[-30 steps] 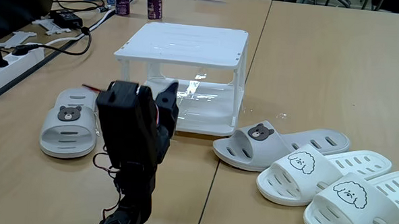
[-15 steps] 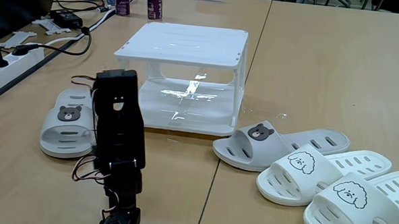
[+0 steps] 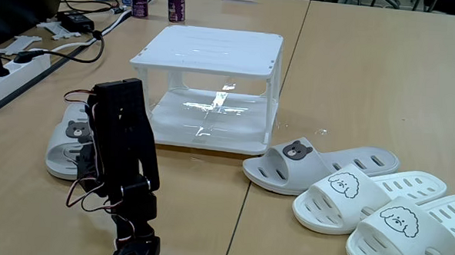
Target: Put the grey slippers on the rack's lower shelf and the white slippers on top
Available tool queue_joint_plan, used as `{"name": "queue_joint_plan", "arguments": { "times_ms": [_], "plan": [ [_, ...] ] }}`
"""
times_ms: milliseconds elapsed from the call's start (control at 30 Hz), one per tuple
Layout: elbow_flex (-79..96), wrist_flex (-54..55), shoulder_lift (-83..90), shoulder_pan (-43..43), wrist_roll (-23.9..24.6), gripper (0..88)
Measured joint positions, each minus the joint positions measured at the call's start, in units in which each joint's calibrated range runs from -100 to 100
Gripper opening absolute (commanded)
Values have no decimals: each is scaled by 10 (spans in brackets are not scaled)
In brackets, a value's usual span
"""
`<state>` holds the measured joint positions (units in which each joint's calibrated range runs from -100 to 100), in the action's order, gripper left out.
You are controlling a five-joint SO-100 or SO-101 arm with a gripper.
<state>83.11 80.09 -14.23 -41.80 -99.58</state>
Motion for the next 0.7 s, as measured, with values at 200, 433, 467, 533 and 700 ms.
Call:
{"name": "queue_joint_plan", "arguments": {
  "times_ms": [200,433,467,533,700],
  "plan": [
    [-89,0,-61,13,0,227],
    [-186,0,-133,37,0,236],
    [-197,-2,-139,37,0,236],
    [-217,-21,-146,40,0,236],
    [-312,-82,-179,40,0,236]
  ]
}}
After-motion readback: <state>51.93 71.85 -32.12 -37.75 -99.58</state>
